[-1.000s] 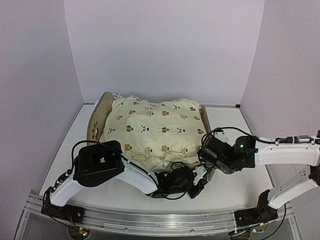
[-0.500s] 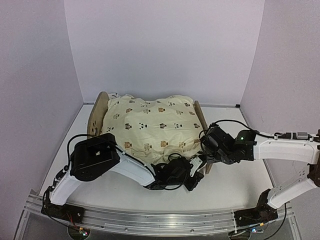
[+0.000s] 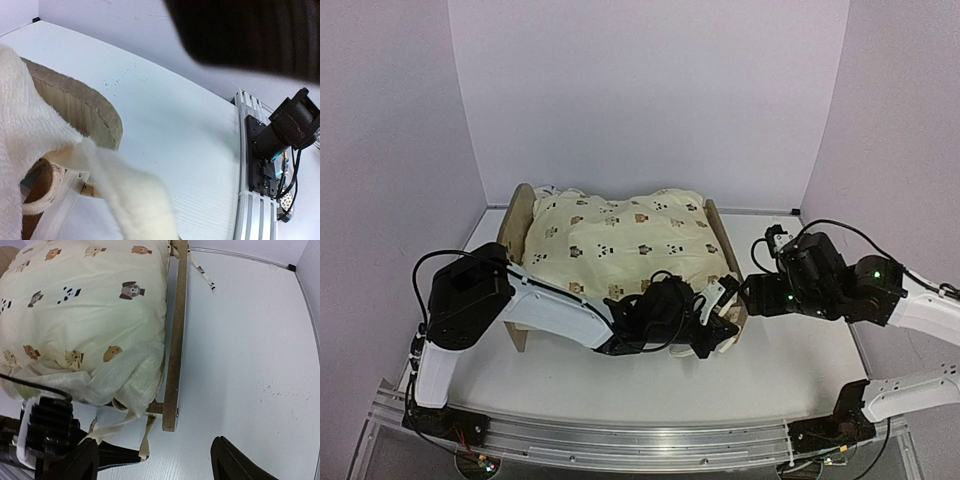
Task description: Set up the pet bed
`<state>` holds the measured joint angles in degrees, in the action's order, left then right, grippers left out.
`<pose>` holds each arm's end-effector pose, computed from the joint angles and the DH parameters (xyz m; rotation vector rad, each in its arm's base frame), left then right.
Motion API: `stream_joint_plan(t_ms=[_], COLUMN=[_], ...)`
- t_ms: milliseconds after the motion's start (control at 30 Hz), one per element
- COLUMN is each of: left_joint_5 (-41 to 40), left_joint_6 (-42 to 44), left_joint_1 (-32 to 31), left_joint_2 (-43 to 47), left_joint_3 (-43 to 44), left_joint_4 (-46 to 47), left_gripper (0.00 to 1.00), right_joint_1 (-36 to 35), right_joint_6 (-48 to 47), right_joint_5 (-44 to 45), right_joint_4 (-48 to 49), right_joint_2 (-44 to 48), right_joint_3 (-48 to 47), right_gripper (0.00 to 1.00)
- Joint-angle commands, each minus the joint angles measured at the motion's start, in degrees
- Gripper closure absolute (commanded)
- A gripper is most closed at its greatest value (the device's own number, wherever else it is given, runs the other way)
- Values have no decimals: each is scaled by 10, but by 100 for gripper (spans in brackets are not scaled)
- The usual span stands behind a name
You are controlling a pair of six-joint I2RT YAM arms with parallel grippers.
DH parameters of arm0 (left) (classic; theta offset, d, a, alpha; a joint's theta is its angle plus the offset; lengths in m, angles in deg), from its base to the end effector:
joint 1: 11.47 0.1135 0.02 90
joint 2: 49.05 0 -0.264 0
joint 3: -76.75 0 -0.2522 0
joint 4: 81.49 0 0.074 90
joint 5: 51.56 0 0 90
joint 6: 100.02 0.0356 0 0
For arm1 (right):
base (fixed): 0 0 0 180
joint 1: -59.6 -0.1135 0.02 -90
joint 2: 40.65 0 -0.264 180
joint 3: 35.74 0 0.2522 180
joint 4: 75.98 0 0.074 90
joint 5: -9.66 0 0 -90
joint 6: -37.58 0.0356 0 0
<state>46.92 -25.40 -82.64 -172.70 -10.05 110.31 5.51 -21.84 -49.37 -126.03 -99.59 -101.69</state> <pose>0.1523 -0.4628 0.1705 1.0640 1.7749 -1.1285 0.1383 0.1597 0.2991 -0.1879 2.1945 0.1919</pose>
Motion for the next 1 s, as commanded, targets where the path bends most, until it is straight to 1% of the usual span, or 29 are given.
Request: stream_joint_plan(t_ms=[0,33,200,333,467,600,833,900,967], left_joint_5=[52,54,44,29,26,26,26,29,30], left_joint_6=[-12,-14,-11,-8,-16,-30,-50,-55,-58], left_joint_1=[5,5,6,6,9,12,17,19,21], left_joint_2=[42,45,73,75,71,72,75,73,72], left_joint_3=[14,14,-2,-1,0,1,-2,-2,-1], left_joint_4=[-8,-12,-26,-37,-32,-23,-17,-15,-15], left_gripper=[100,100,100,100,100,100,100,100,100], right_joint_1=[-6,-6,-6,-7,-6,-6,-6,-7,-6], right_joint_6=[32,39,71,62,40,27,5,2,0], right_joint_5=[-67,-72,-88,-156,-219,-226,-199,-205,-198], right_joint_4=[-19,-19,3,82,164,238,371,415,437], right_joint_2=[19,20,19,26,25,26,39,45,54], right_joint_3=[36,46,99,150,186,224,298,321,335], right_gripper=[28,31,38,41,42,43,51,52,55])
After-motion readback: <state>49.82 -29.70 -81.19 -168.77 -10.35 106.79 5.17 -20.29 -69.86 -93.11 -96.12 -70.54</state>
